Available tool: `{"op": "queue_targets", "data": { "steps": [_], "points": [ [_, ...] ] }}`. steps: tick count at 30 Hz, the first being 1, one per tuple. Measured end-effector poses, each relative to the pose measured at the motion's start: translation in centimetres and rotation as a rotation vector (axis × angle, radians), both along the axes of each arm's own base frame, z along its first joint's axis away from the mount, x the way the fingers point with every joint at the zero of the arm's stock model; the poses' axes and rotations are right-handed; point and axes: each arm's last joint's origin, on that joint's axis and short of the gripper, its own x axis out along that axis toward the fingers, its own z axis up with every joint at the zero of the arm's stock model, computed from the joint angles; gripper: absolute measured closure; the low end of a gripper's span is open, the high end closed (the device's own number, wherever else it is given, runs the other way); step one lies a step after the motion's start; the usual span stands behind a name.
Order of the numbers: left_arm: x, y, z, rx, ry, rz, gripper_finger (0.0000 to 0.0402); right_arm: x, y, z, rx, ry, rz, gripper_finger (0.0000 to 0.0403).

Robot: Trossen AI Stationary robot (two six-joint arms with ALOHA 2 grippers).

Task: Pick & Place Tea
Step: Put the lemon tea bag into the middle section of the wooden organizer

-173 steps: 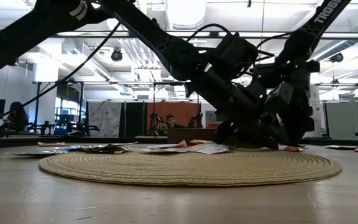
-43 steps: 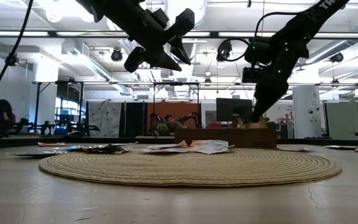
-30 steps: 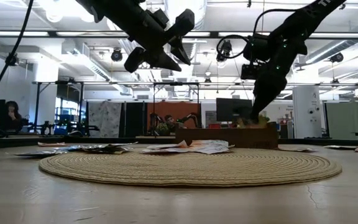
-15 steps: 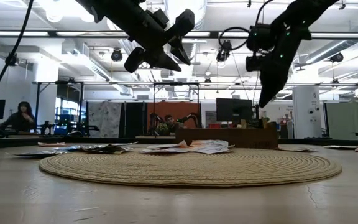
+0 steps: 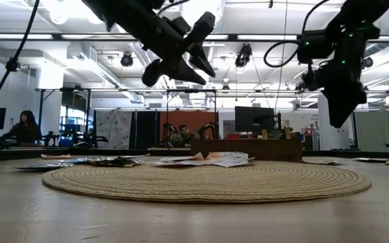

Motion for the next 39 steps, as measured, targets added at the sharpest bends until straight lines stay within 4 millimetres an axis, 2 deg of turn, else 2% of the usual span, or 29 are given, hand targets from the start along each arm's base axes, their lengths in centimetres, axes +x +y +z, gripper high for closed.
{"op": "queue_targets", "data": {
  "steps": [3,6,12,18,25,29,35,39],
  "points": [
    [0.4,-0.1,-0.6,-0.019,0.007,-0.040,0.0276,-0.5,0.4,-0.1,0.014,-0.014,-0.089,0.0285],
    [0.7,-0.2,-1.1,-0.029,0.012,-0.060,0.0276,-0.7,0.6,-0.5,0.009,0.051,-0.191,0.0292],
    [0.8,0.2,-1.1,-0.014,0.004,-0.060,0.0276,0.1,0.6,-2.0,0.027,0.164,-0.377,0.0308],
    [0.8,0.6,-1.1,-0.008,0.009,-0.050,0.0276,0.6,0.4,-4.6,0.016,0.389,-0.441,0.0319],
    [0.8,1.0,-1.1,0.044,0.041,-0.064,0.0276,1.4,-0.3,-7.0,-0.002,0.484,-0.509,0.0309],
    [0.8,1.5,-1.0,0.069,0.059,-0.089,0.0276,1.5,-0.5,-7.2,-0.085,0.517,-0.539,0.0300],
    [0.7,2.8,-1.0,0.105,0.087,-0.135,0.0276,1.4,-0.6,-6.9,-0.104,0.500,-0.563,0.0292],
    [0.5,4.2,-1.0,0.113,0.098,-0.145,0.0276,1.1,-0.3,-7.4,-0.098,0.521,-0.577,0.0294]
  ]
}}
